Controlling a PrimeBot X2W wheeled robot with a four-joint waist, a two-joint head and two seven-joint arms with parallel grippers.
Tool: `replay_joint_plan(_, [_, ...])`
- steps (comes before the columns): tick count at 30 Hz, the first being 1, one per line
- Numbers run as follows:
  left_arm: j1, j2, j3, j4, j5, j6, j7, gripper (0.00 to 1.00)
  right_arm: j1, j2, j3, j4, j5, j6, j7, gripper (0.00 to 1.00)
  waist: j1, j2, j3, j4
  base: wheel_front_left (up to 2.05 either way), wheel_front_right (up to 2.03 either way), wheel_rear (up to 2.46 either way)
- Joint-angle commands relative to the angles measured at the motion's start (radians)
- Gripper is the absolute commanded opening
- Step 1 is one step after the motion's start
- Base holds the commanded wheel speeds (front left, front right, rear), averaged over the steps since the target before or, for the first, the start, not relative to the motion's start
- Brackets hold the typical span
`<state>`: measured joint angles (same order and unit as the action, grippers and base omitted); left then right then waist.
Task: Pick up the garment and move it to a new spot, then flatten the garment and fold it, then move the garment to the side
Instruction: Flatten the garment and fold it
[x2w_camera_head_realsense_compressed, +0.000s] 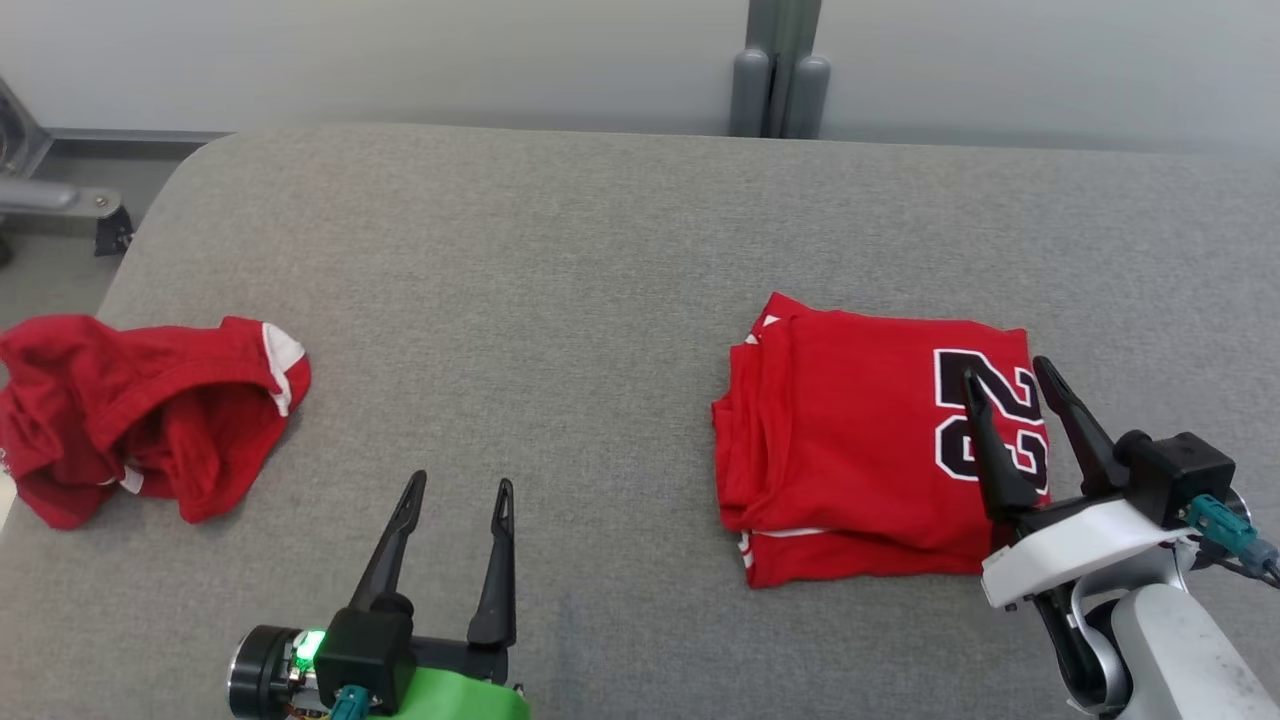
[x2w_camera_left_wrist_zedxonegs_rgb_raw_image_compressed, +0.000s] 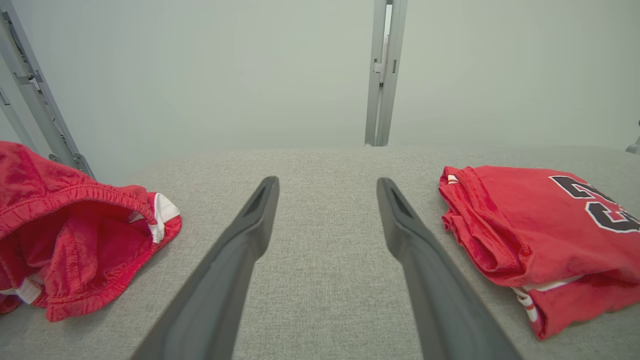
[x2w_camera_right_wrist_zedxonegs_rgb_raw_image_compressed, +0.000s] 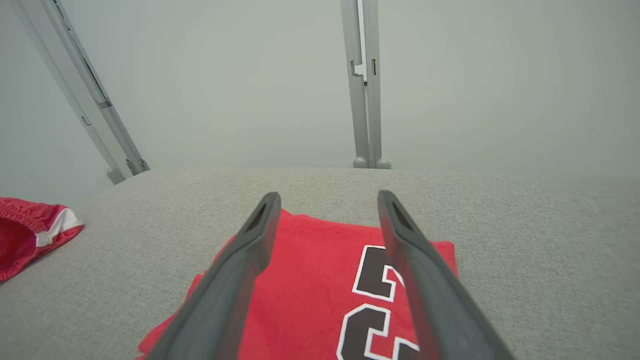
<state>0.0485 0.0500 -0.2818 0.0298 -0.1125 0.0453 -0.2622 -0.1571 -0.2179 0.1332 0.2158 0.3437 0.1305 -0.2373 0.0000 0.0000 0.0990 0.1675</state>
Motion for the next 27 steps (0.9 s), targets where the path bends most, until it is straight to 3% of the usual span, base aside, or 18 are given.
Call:
replay_joint_plan(1, [0.013, 0.001, 0.012, -0.007, 0.002, 0.002, -0.003, 1.00, 0.014, -0.001, 0.002, 0.000, -0.027, 0.000, -0.015, 1.00, 0.0000, 0.0000, -0.020, -0.062, 0.00, 0.00, 0.00])
replay_joint_plan(12, [0.033, 0.001, 0.069, 0.001, -0.010, -0.013, -0.003, 1.00, 0.076, 0.047, -0.019, -0.106, -0.110, 0.000, -0.028, 1.00, 0.0000, 0.0000, -0.050, -0.186, 0.00, 0.00, 0.00])
replay_joint_plan(27, [0.127, 0.001, 0.117, -0.012, -0.021, -0.002, -0.003, 1.00, 0.207, 0.049, -0.036, -0.139, -0.104, 0.000, -0.027, 1.00, 0.0000, 0.0000, -0.128, -0.216, 0.00, 0.00, 0.00])
